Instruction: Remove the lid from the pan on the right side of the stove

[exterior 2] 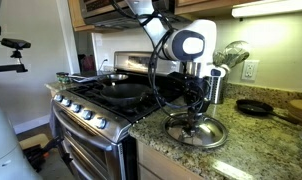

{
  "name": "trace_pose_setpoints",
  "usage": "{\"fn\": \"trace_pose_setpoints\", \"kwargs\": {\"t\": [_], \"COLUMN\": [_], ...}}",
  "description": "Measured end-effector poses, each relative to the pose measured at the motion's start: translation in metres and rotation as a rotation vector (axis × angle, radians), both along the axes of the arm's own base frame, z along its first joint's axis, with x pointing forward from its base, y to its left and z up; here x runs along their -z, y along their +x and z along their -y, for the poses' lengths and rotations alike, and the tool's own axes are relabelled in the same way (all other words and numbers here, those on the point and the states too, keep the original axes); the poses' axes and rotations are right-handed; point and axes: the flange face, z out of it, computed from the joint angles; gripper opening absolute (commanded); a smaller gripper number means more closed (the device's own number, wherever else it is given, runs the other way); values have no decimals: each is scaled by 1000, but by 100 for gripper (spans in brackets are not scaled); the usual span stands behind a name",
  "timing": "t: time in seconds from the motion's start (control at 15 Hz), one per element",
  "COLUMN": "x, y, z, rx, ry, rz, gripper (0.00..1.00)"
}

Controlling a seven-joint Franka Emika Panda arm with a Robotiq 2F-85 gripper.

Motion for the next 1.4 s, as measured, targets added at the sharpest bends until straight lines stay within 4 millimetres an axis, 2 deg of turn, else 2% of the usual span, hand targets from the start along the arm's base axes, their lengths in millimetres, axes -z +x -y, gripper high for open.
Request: {"fn": "trace_pose_setpoints", "kwargs": {"t": [0.07,0.33,0.53,0.67,1.07,1.27,1.4], "x": [0,0,-10,-31,-112,-135,-143], "y": [1,2,1,-1,-21,-32,-37], "z": [-1,-3,-5,-7,-17,-22,-24], "rx": [0,-7,-10,-10,-21,-27,-29], "ry": [1,-1,5,15,39,49,54], "rz": [1,-1,2,6,53,65,68], "gripper": [73,96,100,100,100,100,100]}}
